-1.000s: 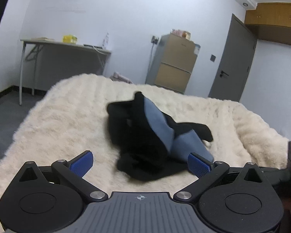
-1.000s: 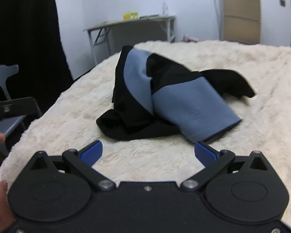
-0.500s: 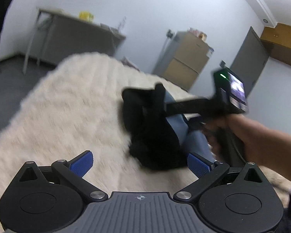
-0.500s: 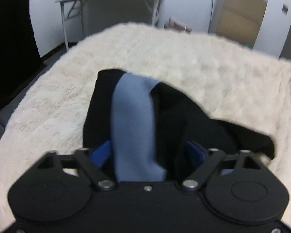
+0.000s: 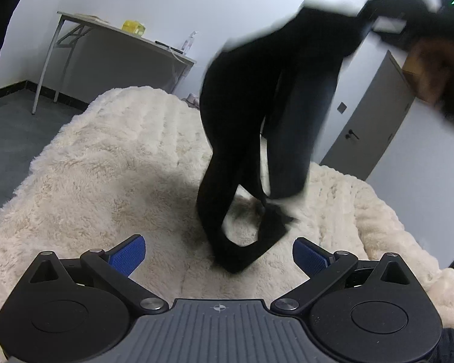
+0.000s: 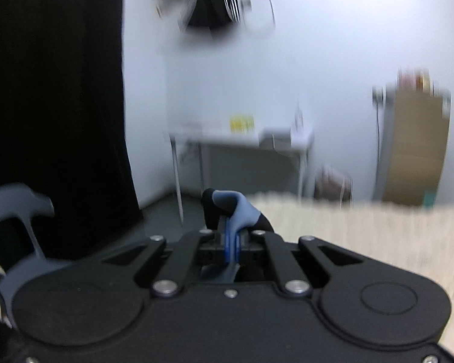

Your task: Fold clothes

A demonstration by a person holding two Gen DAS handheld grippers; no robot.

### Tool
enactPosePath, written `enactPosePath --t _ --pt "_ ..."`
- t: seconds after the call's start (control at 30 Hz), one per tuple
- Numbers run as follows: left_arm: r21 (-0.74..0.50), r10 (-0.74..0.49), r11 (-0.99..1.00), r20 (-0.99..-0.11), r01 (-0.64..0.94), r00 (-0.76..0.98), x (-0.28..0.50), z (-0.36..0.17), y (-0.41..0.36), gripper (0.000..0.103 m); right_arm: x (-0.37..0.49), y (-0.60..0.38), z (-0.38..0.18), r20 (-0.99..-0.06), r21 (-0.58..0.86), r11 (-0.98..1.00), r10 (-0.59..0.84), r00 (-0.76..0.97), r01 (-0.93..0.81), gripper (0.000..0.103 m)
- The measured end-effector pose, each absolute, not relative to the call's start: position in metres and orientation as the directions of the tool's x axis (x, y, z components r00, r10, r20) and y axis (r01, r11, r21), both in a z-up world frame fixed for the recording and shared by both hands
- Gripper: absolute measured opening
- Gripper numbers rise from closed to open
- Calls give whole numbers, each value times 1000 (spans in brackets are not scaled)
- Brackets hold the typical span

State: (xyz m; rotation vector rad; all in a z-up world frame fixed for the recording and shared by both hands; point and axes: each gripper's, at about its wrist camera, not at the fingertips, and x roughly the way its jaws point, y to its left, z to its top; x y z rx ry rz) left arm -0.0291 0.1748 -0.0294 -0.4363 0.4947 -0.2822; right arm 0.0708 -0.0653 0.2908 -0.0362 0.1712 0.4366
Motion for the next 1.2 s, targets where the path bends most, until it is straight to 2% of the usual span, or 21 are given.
enactPosePath --t 0.17,0.23,0.3,0.37,0.4,0.43,0.5,0.57,0.6,0.67,0.77,0.83,0.9,1.0,1.1,1.2 --pt "-456 -347 878 -400 144 848 -33 -31 176 103 31 -96 346 19 -68 923 380 925 -378 3" --pt "-438 -339 888 -412 143 846 -33 -33 174 103 25 -105 342 37 -88 933 354 934 -350 3" --pt "-416 -326 899 -424 139 845 -32 -36 172 103 28 -115 322 5 -94 939 332 943 -330 4" --pt "-390 -311 911 -438 133 843 -32 -39 168 103 43 -124 273 -112 -98 940 315 943 -326 10" --pt "-376 -303 917 -447 130 842 -31 -41 166 103 50 -126 245 -178 -108 938 307 935 -328 19" --pt "-362 -295 923 -455 128 840 -31 -43 164 103 55 -128 216 -246 -122 935 296 923 -333 36" --pt "-329 -288 934 -474 136 832 -30 -48 157 103 69 -134 143 -406 -140 926 269 873 -350 56" --pt "-295 -288 943 -497 152 819 -30 -53 150 103 77 -145 74 -540 -123 923 246 805 -364 55" --pt "-283 -285 946 -501 156 817 -30 -54 148 103 78 -151 52 -576 -100 927 242 781 -361 55" --pt "-225 -264 960 -514 169 816 -28 -56 138 103 73 -177 6 -603 31 937 295 741 -348 56" --pt "-201 -244 967 -533 159 810 -21 -59 129 103 65 -214 -39 -566 201 935 355 744 -293 60" --pt "-213 -243 966 -553 147 797 -16 -61 124 103 68 -237 -53 -576 309 931 346 741 -195 60" --pt "-203 -237 968 -563 146 791 -10 -63 117 103 67 -249 -54 -533 440 883 405 743 -165 62" --pt "-170 -228 973 -581 157 782 -1 -65 97 103 78 -255 -43 -520 480 866 410 749 -141 64" --pt "-151 -233 972 -593 178 771 6 -66 76 103 78 -258 -41 -461 479 864 398 793 -155 75" --pt "-153 -278 960 -593 233 756 14 -66 47 103 87 -261 -46 -474 479 869 375 797 -124 75"
